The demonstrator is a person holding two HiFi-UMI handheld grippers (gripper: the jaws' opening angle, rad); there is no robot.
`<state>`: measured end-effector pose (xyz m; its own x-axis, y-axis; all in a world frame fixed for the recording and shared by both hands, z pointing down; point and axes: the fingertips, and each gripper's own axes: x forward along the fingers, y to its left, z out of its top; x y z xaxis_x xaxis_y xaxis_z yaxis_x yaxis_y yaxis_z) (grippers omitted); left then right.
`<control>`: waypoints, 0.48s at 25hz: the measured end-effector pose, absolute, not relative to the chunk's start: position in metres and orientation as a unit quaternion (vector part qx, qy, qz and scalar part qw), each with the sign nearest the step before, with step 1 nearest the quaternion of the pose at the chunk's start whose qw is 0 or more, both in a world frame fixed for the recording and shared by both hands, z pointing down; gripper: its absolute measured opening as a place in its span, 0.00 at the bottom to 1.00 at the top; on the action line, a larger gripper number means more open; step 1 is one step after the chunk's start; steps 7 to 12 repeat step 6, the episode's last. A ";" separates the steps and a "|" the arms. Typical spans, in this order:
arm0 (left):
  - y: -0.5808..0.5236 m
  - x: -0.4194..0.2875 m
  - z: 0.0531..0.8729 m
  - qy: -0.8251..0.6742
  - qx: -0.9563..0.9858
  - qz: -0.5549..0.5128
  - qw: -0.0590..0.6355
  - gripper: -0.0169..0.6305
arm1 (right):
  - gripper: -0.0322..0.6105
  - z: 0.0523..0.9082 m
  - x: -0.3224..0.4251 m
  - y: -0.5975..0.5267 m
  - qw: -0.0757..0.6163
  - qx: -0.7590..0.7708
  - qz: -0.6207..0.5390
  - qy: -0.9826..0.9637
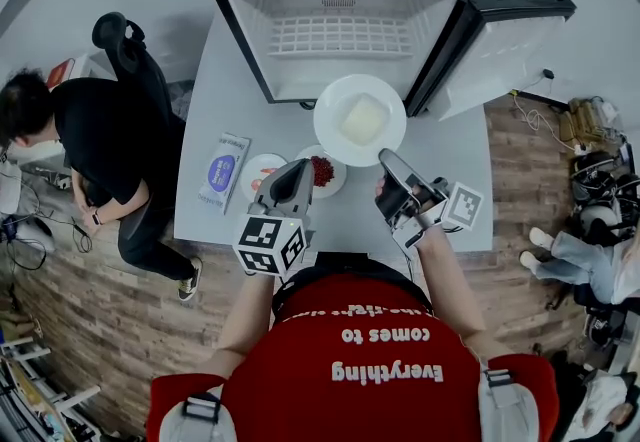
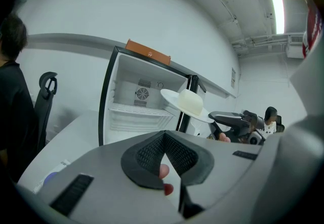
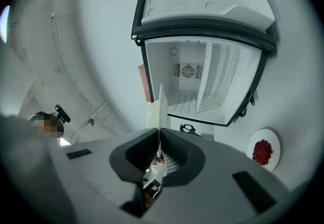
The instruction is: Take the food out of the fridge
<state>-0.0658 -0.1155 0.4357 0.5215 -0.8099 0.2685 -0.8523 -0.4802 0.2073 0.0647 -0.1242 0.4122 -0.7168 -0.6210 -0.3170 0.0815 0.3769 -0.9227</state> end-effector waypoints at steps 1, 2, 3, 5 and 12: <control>-0.115 -0.065 0.436 -0.484 0.858 0.067 0.159 0.04 | 0.09 0.411 0.065 -0.124 0.333 -0.176 -0.529 0.761; -0.114 -0.065 0.437 -0.484 0.858 0.068 0.159 0.04 | 0.09 0.411 0.065 -0.123 0.333 -0.174 -0.528 0.762; -0.114 -0.064 0.438 -0.484 0.858 0.068 0.160 0.04 | 0.09 0.410 0.064 -0.122 0.334 -0.172 -0.527 0.763; -0.112 -0.064 0.439 -0.483 0.858 0.070 0.161 0.03 | 0.09 0.408 0.063 -0.119 0.333 -0.167 -0.524 0.766; -0.111 -0.064 0.440 -0.483 0.858 0.070 0.161 0.04 | 0.09 0.407 0.062 -0.118 0.333 -0.165 -0.523 0.768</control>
